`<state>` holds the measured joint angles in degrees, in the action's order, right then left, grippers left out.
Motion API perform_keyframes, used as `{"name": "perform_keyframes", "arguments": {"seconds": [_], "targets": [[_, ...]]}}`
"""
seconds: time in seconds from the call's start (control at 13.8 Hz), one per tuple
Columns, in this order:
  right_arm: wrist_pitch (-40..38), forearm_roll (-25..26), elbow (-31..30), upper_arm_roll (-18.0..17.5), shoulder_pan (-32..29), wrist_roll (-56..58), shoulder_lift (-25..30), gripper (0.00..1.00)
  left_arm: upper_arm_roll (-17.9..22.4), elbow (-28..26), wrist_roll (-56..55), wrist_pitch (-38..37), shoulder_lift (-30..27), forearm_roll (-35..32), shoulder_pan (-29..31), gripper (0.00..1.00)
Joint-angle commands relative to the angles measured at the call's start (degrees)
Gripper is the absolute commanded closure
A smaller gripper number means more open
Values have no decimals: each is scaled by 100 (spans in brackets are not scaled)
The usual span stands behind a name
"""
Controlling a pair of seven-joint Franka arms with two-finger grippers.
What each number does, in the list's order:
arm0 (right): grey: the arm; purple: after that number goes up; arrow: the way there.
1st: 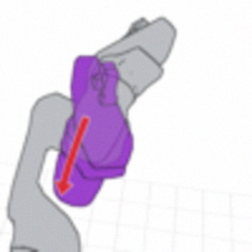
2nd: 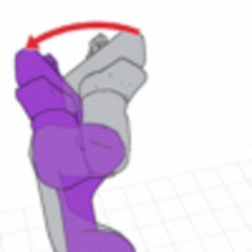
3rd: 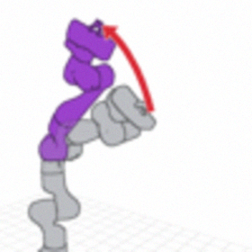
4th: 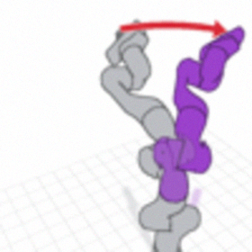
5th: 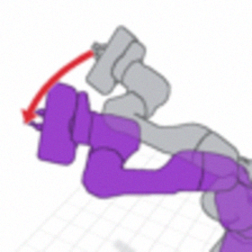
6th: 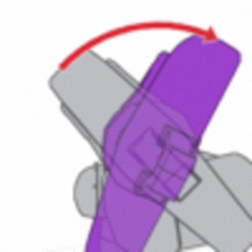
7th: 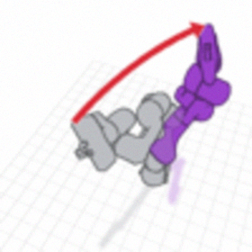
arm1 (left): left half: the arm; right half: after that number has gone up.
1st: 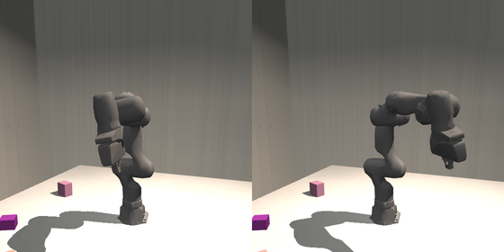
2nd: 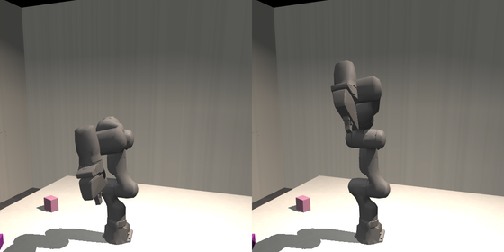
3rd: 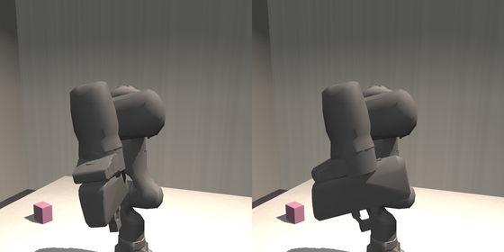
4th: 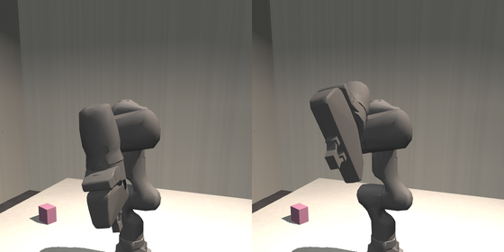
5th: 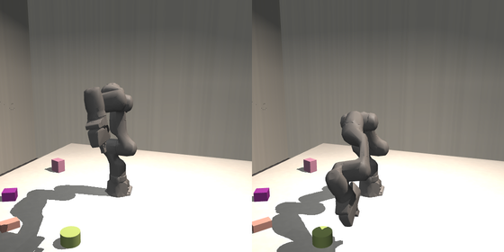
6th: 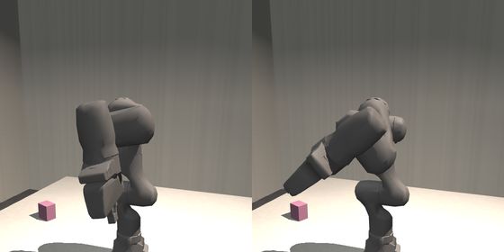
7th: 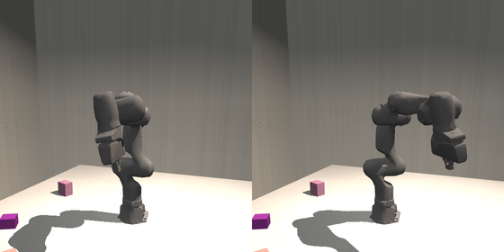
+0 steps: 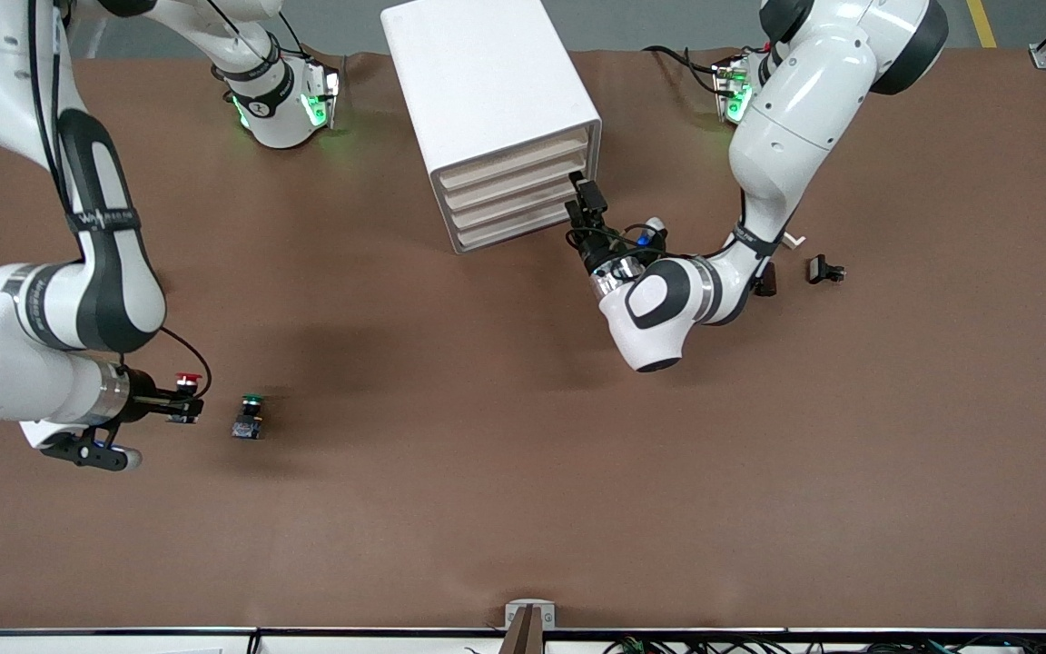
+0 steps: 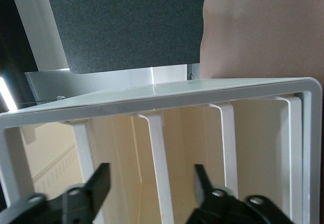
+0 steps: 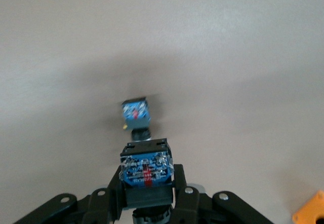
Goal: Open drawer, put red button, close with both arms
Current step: 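Pull the drawer open with the left gripper while the right gripper lifts the button, then carry the button with the right gripper while the left gripper pulls the drawer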
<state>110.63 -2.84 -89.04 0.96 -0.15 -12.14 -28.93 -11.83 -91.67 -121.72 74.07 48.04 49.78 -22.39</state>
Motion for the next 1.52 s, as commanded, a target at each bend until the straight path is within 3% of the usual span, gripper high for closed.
{"name": "perform_keyframes", "arguments": {"seconds": [0.0,0.29,0.44,0.58,0.8,1.16,1.23,1.45], "targets": [[-531,-59,-254,-9,33,-271,633,100,14,0,-45,37,47,129,-99,52],[-1410,-59,-482,0,7,-333,1792,100,5,-246,-44,90,39,129,-283,60],[-1859,-50,-500,26,-2,-333,2232,100,5,-316,-44,90,30,120,-380,68],[-2237,-42,-500,44,-29,-402,2453,100,-4,-378,-44,90,30,120,-450,72],[-2650,-41,-465,-17,76,-1428,2611,100,-12,-466,-44,37,4,111,-459,81],[-2688,-68,-500,-17,1058,-3176,2639,100,-12,-466,-44,-33,-5,102,-442,95],[-2574,-68,-518,-17,1313,-3580,2621,100,-12,-457,-44,-42,-5,102,-442,100],[-1740,-68,-1018,-17,2131,-4601,2621,100,-12,-449,-36,-51,-14,94,-424,100]]}}
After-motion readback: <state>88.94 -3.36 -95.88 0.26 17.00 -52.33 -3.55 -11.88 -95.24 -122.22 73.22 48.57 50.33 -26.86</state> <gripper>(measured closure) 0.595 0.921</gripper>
